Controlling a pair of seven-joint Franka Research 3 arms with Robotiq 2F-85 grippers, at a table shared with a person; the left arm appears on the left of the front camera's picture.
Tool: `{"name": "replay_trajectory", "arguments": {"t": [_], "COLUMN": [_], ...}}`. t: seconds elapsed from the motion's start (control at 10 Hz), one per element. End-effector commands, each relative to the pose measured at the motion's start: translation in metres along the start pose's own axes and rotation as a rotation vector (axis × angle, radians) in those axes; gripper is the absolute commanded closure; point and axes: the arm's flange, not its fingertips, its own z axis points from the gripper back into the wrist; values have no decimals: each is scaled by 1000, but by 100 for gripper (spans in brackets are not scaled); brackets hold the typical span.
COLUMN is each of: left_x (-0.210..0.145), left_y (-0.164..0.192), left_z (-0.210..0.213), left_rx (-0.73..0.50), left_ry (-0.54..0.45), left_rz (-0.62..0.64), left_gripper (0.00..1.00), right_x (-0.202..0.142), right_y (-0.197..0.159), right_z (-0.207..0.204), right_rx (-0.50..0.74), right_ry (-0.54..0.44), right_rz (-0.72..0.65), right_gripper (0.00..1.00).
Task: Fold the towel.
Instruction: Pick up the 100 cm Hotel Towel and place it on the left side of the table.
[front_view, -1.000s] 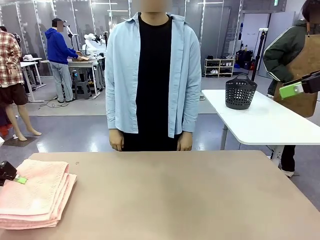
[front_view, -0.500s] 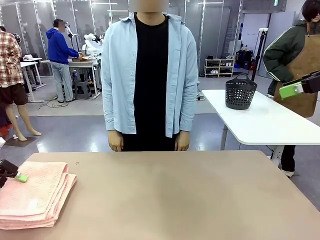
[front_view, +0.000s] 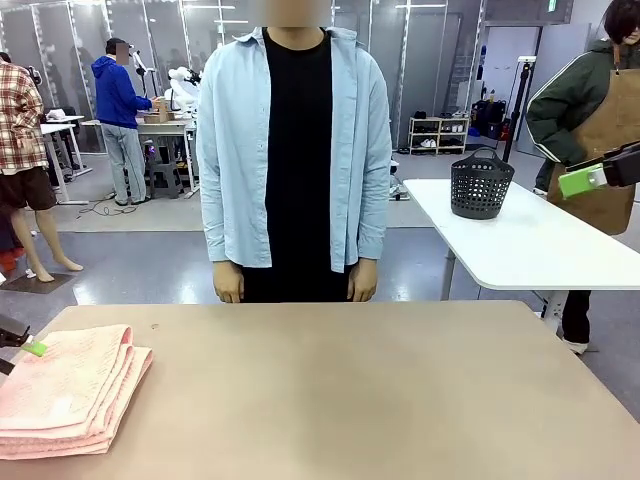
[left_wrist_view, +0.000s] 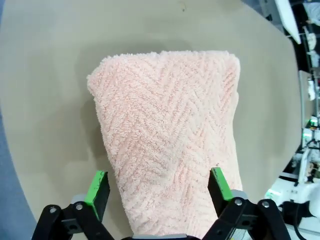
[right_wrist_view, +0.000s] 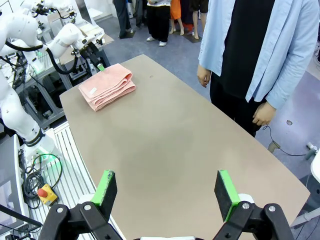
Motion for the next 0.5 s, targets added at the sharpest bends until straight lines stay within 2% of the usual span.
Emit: {"name": "replay_trajectory", "arguments": {"t": [0.0,0.3,0.4], "left_x": [-7,-13,-5], "left_y": [-15,-27,-11], "left_z": [3,4,5], "left_rx": [50,90,33], "left_ry": [4,-16,-6], "left_rz": [13,21,12], "left_gripper": [0,0,0], "right_x": [0,0,0], "right_y": [-1,-1,-1], "right_z": [0,0,0], "right_rx": [1,1,1], "right_ry": [1,1,1], "right_rz": [0,0,0], "right_gripper": [1,1,1]}}
